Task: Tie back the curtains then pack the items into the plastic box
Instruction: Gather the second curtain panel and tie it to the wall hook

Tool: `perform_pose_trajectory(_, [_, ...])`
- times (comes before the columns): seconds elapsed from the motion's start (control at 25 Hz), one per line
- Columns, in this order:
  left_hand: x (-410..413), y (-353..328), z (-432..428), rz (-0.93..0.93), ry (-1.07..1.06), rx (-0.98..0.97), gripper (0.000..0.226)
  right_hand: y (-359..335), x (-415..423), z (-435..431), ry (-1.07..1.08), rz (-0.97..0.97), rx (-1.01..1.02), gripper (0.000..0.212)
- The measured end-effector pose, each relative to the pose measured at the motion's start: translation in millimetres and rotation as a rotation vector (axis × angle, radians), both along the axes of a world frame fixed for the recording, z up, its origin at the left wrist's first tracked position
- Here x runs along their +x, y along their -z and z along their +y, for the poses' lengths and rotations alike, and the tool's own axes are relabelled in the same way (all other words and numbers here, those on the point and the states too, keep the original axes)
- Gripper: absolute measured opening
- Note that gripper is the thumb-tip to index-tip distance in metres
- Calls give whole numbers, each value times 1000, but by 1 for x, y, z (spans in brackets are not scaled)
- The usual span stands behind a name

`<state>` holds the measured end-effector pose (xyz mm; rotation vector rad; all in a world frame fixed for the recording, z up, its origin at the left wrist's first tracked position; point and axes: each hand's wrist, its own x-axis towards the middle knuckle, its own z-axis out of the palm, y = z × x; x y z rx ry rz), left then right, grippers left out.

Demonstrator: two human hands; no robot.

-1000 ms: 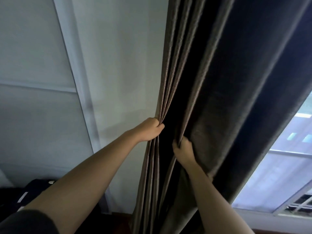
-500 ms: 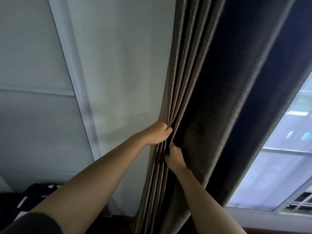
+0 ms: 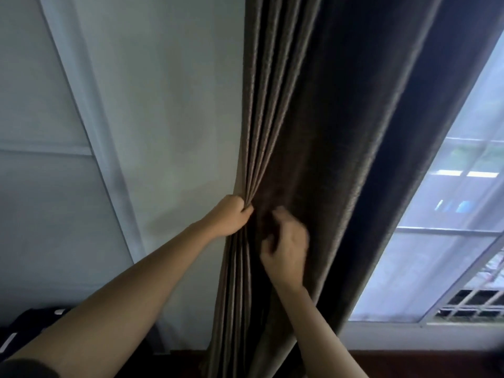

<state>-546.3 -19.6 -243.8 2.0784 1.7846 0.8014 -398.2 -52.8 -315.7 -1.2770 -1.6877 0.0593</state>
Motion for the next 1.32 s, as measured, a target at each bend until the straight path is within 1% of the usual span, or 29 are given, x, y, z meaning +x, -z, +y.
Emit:
perform_pose_trajectory(0.04, [-7,4,-1,-49,24,-10,31,-5,13,1,194,98,220,52])
perform_pose_trajectory(0.08, [-12,8,-3,-95,57,-22,28,-12,24,4,311,201,330,54])
perform_pose_trajectory(0.12, [-16,12,-6,-144,91,-38,25,-20,35,10,332,300,330,62])
perform_pose_trajectory(0.2, [-16,18,-11,-237,165,-67,20,-35,52,28,251,485,226,80])
perform_pose_trajectory(0.24, [-14,21,-11,-265,204,-55,24,-42,57,37,217,562,161,85])
perform_pose_trajectory(0.28, [-11,22,-9,-283,224,-32,33,-49,60,44,179,587,80,83])
perform_pose_trajectory(0.32, [-8,22,-4,-298,217,-26,39,-53,61,51,155,523,-13,72])
perform_pose_trajectory(0.4, [-1,20,5,-297,181,-79,44,-51,61,62,179,239,-140,38])
perform_pose_trajectory(0.44, [2,21,9,-281,184,-107,42,-49,61,66,153,183,-161,29])
perform_pose_trajectory(0.48, [5,22,13,-269,188,-123,39,-49,60,69,68,204,-175,27])
perform_pose_trajectory(0.52, [7,22,15,-270,179,-127,37,-47,58,70,-44,241,-211,33])
perform_pose_trajectory(0.56, [8,21,17,-281,154,-128,38,-44,57,70,-145,244,-270,45])
perform_pose_trajectory(0.64, [13,18,21,-284,117,-137,37,-32,56,69,-271,197,-384,63])
perform_pose_trajectory(0.76, [26,11,21,-282,138,-187,30,-15,53,69,-361,102,-454,70])
perform_pose_trajectory(0.92, [38,4,14,-269,146,-248,37,0,44,62,-594,81,-623,88])
perform_pose_trajectory(1.04, [39,2,12,-284,120,-239,43,11,43,57,-635,75,-675,94])
perform_pose_trajectory(1.16, [39,3,12,-266,115,-236,47,14,43,55,-631,59,-672,94])
perform_pose_trajectory(1.24, [42,2,11,-283,115,-261,43,14,44,54,-617,67,-691,93])
perform_pose_trajectory(1.32, [44,1,10,-330,79,-299,33,17,40,52,-631,80,-703,92])
